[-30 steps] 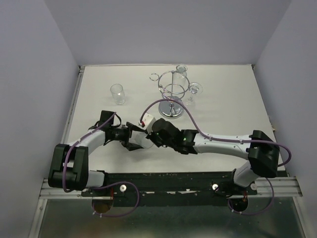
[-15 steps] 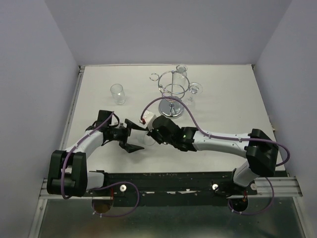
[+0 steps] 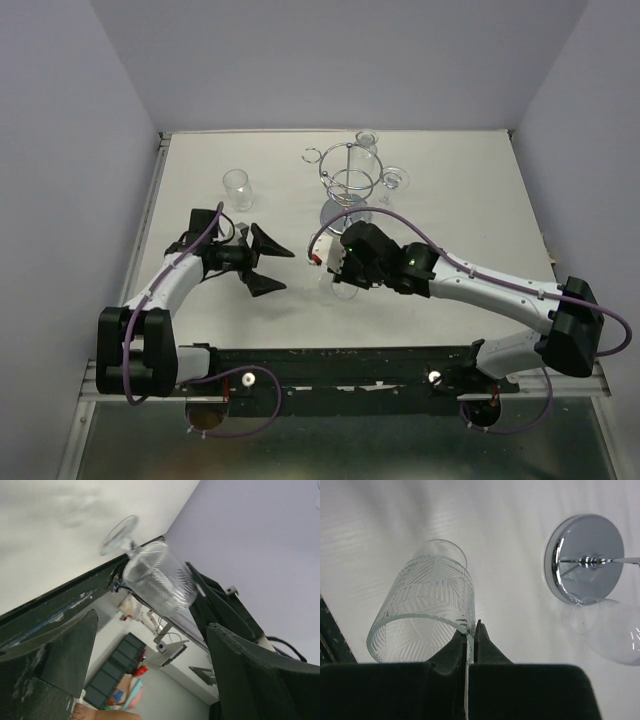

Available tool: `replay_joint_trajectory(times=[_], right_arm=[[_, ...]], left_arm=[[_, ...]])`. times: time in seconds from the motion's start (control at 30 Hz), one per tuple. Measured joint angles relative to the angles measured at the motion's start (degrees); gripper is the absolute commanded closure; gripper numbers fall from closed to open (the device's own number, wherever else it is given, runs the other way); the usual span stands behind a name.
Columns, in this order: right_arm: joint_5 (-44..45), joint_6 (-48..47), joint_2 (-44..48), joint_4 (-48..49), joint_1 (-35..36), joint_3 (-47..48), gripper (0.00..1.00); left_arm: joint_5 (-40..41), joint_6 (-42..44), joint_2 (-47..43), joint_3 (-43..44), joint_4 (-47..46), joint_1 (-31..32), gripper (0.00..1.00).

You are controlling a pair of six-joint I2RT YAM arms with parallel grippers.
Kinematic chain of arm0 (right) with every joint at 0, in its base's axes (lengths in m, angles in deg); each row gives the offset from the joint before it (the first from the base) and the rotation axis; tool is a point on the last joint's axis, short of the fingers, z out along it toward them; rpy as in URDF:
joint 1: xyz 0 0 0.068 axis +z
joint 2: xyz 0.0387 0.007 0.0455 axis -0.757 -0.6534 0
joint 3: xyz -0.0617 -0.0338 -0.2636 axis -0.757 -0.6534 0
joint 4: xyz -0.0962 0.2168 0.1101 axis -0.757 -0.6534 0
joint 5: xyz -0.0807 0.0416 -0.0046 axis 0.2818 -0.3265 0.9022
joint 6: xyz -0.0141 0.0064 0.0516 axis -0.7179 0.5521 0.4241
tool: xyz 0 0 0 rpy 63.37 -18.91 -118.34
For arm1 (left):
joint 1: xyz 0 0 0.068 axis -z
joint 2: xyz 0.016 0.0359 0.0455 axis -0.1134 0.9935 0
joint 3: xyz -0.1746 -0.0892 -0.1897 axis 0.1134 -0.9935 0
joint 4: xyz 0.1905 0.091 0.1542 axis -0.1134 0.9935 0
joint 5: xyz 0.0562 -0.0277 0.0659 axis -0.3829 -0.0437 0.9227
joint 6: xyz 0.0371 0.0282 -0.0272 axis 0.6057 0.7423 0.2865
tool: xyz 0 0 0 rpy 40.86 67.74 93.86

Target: Take the wine glass off the wine glass rack

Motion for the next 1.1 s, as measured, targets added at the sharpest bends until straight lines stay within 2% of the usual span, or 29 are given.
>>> replay_joint_trajectory(times=[0.23,0.4,0.53,0.67,0.73,0.8,0.93,1.1], right_arm=[[-5.66,-6.23,0.24,-7.80,0.20,-2.62,0.99],[-6.05,-8.83,-0.52,-9.38,0.20,-2.58,0.99],[-6.08,-10.19,-3.10,-9.68,0.20,-0.90,0.99],[-6.05,-10.84,-5.77,-9.60,0.20,1.53,0.85],[-6.01,-10.86,-6.95,-9.68,0.20,2.67,0.76],[-5.92,-10.99,-8.50,-9.86,0.20,4.09,0.71],[-5.81,-11.10,-11.72,-10.64,0.20,7.15,0.62],[-5.81,-11.04,-12.96,-12.24,0.20,9.84,0.56]], left_arm=[[0.61,14.45,-3.50,6.36,10.88,-1.88,0.01],[7.61,29.35,-5.92,12.96,22.27,-2.14,0.01],[14.21,39.08,-11.67,16.68,25.33,-2.14,0.01],[19.50,47.08,-23.06,16.83,23.61,-2.14,0.01],[19.98,49.55,-27.91,16.90,21.90,-2.19,0.01],[19.93,51.63,-31.65,17.00,20.17,-2.21,0.01],[20.37,53.16,-34.21,17.03,17.79,-2.19,0.01],[20.61,55.12,-34.56,17.03,16.94,-2.19,0.01]])
